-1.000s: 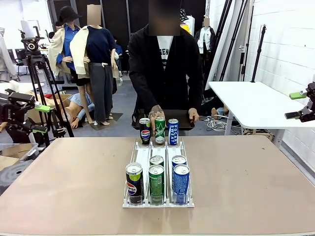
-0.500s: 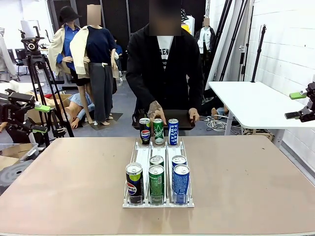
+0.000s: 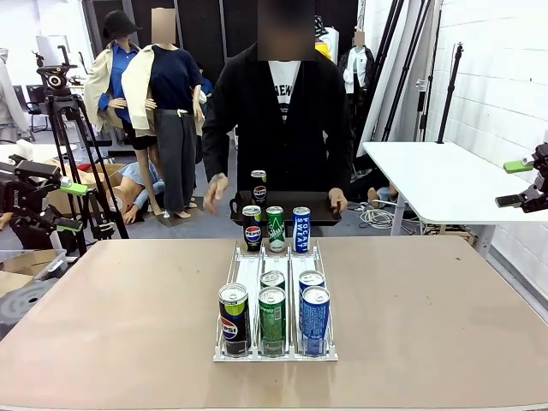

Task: Retrieve and hand over the desired beverage to the person.
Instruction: Pick up another can of the same type that the person held from the Automatic Can Dispenser.

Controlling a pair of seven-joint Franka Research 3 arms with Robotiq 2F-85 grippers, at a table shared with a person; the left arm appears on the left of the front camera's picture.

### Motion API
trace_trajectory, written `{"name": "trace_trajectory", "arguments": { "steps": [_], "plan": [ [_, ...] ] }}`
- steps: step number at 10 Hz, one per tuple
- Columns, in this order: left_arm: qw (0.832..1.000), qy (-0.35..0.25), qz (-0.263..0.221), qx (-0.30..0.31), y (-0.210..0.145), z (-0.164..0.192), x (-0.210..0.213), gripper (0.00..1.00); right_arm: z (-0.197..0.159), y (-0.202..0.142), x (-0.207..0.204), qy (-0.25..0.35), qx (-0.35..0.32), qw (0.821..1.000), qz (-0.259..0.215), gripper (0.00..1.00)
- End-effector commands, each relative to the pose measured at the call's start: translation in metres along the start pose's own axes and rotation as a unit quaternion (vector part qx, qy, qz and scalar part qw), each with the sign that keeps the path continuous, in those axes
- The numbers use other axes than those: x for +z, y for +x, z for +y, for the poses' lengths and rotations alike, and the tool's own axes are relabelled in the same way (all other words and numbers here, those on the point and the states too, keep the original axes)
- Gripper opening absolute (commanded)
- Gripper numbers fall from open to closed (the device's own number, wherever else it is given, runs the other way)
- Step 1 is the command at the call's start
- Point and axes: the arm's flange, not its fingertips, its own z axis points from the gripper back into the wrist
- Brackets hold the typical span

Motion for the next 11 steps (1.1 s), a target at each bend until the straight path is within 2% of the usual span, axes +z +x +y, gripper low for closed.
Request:
{"name": "trace_trajectory", "arguments": {
  "steps": [1, 8, 11],
  "plan": [
    [1.0, -0.001, 0.0, 0.0, -0.001, 0.0, 0.0, 1.0, 0.001, 0.001, -0.001, 0.001, -0.005, 1.0, 0.001, 1.0],
    [1.0, -0.001, 0.0, 0.0, -0.001, 0.0, 0.0, 1.0, 0.0, 0.0, 0.0, 0.0, 0.0, 1.0, 0.0, 1.0],
    [1.0, -0.001, 0.0, 0.0, -0.001, 0.0, 0.0, 1.0, 0.015, -0.009, -0.027, 0.009, 0.006, 1.0, 0.015, 1.0]
  ]
}}
